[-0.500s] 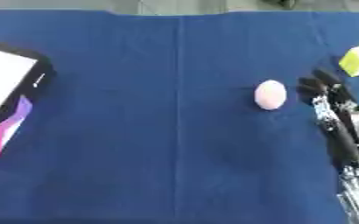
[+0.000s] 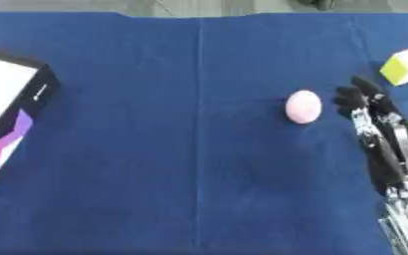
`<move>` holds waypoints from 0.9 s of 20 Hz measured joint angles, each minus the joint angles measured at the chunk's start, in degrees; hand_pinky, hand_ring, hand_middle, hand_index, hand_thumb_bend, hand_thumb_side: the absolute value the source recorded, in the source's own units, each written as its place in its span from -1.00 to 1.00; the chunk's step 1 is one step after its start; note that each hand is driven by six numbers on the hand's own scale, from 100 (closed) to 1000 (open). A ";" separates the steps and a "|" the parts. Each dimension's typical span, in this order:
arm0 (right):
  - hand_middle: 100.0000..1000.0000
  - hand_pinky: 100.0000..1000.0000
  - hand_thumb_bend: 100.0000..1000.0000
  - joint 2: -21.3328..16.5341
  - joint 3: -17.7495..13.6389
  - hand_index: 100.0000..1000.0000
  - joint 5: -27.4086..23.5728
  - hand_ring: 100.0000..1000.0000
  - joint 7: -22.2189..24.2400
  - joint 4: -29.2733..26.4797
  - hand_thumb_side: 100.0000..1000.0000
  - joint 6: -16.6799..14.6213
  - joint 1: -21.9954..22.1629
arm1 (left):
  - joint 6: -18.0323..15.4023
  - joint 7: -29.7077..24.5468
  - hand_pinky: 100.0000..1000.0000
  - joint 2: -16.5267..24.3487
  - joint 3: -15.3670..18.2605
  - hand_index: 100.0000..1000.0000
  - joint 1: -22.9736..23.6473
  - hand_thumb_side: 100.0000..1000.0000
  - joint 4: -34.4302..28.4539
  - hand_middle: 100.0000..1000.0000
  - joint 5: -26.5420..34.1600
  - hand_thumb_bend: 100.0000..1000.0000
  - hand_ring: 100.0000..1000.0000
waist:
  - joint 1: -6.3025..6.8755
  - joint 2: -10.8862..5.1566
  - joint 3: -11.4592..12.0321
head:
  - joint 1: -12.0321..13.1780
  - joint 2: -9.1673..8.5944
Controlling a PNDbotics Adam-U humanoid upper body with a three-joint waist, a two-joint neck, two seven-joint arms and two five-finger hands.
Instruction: Pick up the objects with one hand, pass them to the other hand, and then place them into the box on the other side of the table.
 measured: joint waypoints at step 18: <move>0.66 0.75 -1.00 -28.91 -9.65 0.88 -1.38 0.73 -3.84 -0.03 0.39 16.52 5.84 | 0.12 0.40 0.51 1.00 0.35 0.83 0.92 0.82 0.03 0.54 -0.13 -0.76 0.39 | -0.60 0.06 -1.30 | -6.40 -0.36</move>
